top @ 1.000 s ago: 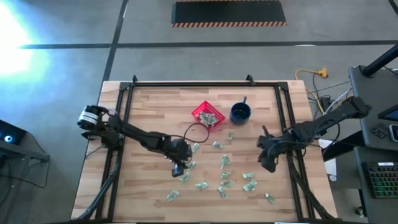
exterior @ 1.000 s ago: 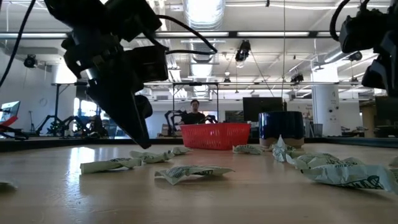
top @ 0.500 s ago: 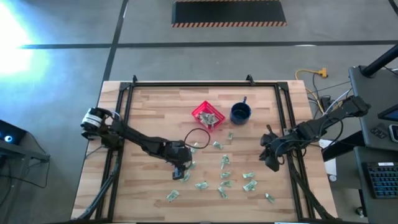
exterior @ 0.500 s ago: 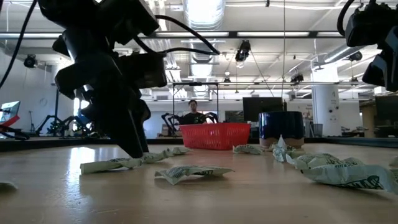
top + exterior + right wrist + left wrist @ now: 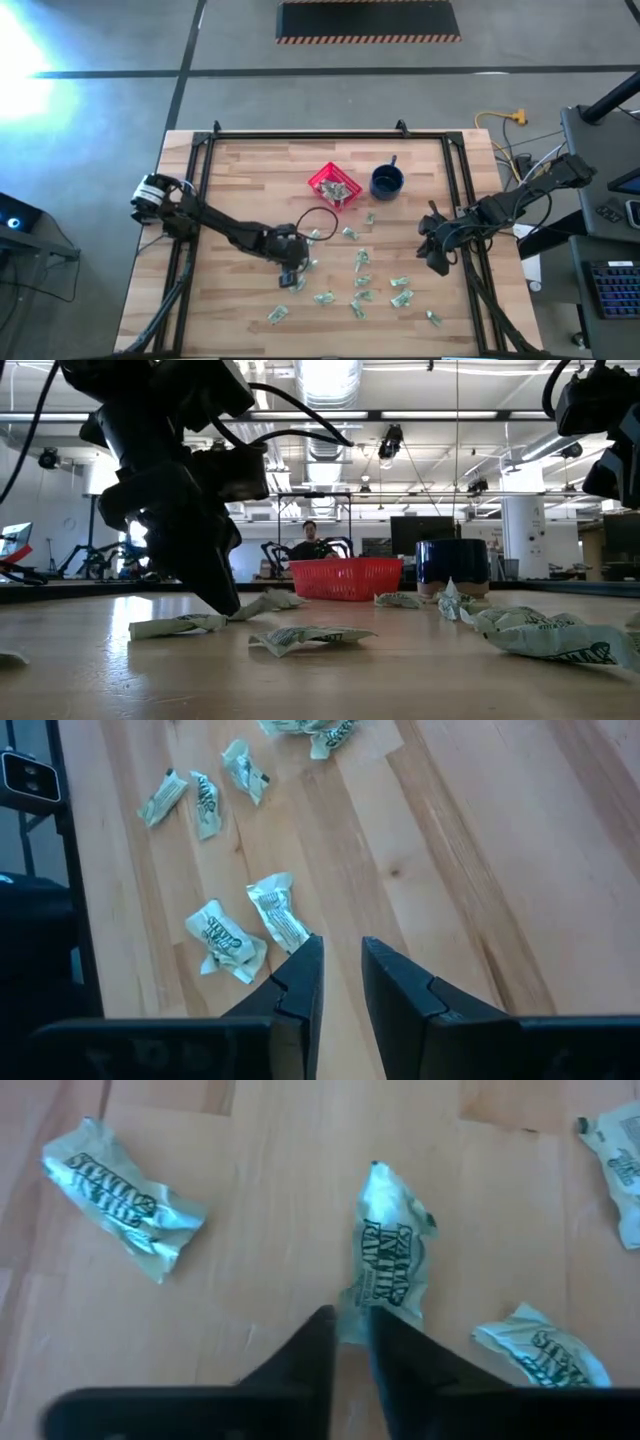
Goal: Pick and place Stevia / Truvia into bins
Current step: Put the stevia packet into the red basket
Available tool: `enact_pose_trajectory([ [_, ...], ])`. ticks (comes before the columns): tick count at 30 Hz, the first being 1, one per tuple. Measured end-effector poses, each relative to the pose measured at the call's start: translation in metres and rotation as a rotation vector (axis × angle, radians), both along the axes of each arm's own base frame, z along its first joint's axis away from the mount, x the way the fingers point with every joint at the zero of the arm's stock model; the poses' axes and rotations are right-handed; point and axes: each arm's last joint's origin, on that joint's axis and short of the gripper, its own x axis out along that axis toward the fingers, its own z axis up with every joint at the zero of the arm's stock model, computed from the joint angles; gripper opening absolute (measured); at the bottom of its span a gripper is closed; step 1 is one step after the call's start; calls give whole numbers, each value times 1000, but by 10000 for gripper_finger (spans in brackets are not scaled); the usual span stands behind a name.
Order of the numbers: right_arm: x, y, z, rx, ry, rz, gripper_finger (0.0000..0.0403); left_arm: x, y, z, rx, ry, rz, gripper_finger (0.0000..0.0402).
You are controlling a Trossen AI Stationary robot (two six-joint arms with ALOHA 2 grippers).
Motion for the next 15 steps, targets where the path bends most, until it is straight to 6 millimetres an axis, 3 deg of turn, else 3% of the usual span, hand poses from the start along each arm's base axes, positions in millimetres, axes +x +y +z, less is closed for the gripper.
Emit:
enact_pose_trajectory([
  [3,0,0,0,3,0,-11,63,1,0,0,-4,-7,1,7],
  [10,1,-1,0,-3,-6,-38,63,3,2,5,-5,-22,10,1],
  [15,1,-1,0,-1,-6,-43,65,8,12,24,10,-93,35,0],
])
